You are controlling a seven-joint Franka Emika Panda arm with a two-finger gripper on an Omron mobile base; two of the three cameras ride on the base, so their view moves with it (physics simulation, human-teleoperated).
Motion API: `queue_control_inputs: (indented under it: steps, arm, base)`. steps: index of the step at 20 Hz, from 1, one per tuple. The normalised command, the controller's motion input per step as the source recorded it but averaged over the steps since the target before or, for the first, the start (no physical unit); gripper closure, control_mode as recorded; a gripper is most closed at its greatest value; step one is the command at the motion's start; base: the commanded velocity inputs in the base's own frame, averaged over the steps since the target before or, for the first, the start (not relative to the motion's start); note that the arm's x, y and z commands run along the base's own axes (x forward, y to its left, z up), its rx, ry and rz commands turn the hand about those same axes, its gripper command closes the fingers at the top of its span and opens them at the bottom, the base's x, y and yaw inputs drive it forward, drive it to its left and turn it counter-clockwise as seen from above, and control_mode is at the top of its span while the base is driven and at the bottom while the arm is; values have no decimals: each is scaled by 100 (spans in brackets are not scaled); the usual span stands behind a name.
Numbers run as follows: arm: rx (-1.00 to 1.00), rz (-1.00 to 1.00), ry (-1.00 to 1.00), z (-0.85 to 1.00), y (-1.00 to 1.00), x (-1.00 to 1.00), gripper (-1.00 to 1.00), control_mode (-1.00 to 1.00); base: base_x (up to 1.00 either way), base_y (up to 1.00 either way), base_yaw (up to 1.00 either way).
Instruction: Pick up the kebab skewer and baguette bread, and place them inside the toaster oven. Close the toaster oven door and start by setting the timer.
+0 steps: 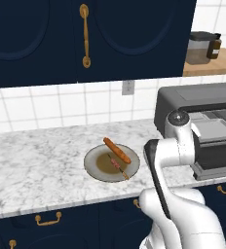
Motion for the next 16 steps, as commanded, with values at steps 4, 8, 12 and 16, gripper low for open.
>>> queue_control_inputs:
  steps: [4, 8, 12, 16]
  arm:
    - [3, 0, 20, -29, 100, 11, -100, -100]
    - [6, 1, 24, -41, 100, 33, -100, -100]
    - [2, 10, 29, -48, 92, 63, -100, -100]
    - [6, 3, 26, -50, 32, 50, -100, -100]
  base:
    - [0, 0, 0]
    - [0, 0, 0]
    - [0, 0, 0]
    - [0, 0, 0]
